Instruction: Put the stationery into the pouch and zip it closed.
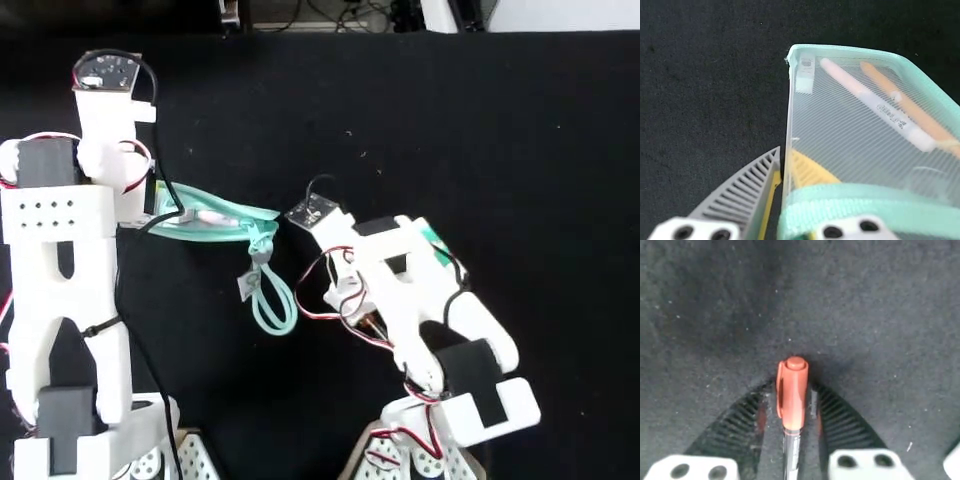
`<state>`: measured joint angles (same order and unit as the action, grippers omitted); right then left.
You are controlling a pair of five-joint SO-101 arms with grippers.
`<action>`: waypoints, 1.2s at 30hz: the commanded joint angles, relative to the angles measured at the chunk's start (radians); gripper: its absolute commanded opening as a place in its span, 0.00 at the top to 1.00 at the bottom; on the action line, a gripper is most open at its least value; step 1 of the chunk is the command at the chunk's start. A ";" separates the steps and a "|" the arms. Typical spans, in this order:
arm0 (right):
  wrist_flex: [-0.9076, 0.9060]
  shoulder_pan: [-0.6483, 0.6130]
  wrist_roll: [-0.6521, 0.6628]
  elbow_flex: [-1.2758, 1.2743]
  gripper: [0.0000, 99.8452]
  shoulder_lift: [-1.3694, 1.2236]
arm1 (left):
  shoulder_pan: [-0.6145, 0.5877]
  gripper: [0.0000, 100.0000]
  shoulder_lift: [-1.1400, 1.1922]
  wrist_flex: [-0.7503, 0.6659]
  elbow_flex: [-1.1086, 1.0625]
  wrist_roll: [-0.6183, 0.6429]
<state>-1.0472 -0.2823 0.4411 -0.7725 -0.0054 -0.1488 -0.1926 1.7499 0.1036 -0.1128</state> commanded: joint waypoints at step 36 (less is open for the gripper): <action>0.423 -0.531 -0.250 0.110 0.99 1.419 | 0.005 0.97 0.011 0.006 -0.016 -0.003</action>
<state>-0.8186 -0.7181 0.2002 -0.6345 1.3863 -0.1488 -0.1926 1.7499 0.1036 -0.1128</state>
